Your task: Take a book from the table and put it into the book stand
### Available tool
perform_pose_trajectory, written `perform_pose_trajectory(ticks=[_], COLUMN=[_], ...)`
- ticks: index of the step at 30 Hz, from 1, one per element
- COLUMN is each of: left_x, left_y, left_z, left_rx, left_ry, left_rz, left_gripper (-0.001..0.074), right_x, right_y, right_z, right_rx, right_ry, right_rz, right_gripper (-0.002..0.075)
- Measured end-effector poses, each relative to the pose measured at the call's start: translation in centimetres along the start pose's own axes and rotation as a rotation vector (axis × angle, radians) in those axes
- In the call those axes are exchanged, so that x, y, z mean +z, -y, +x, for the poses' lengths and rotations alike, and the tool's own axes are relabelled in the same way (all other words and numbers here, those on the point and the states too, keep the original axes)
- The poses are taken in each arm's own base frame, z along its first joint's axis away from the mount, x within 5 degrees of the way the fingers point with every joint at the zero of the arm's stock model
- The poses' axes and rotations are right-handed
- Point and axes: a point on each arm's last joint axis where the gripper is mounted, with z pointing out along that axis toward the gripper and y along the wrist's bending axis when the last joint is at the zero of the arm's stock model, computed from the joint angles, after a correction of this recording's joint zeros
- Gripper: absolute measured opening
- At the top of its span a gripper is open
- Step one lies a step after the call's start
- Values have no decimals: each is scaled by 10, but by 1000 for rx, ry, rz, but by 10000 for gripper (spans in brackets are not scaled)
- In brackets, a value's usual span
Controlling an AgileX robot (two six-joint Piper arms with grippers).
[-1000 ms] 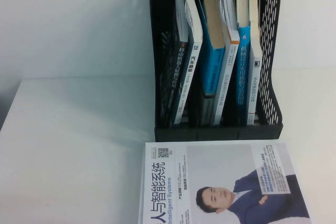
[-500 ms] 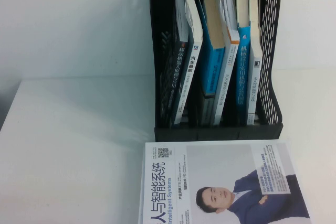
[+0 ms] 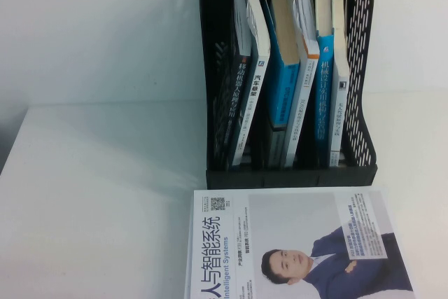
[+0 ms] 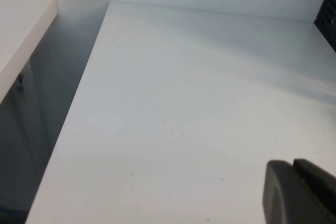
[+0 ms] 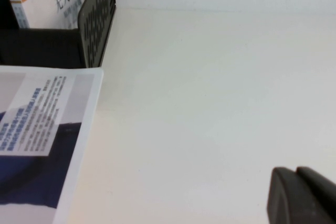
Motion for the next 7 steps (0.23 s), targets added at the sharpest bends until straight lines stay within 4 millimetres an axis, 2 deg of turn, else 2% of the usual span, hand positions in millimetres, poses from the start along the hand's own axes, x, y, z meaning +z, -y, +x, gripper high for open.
perform_pose_trajectory(ticks=[7], left_x=[0], left_y=[0], left_z=[0], left_rx=[0], left_ry=[0], left_rz=[0], left_gripper=[-2], right_x=[0], right_y=[0], right_z=[0], right_rx=[2], right_ry=[1], right_rz=[-2], right_gripper=[-3])
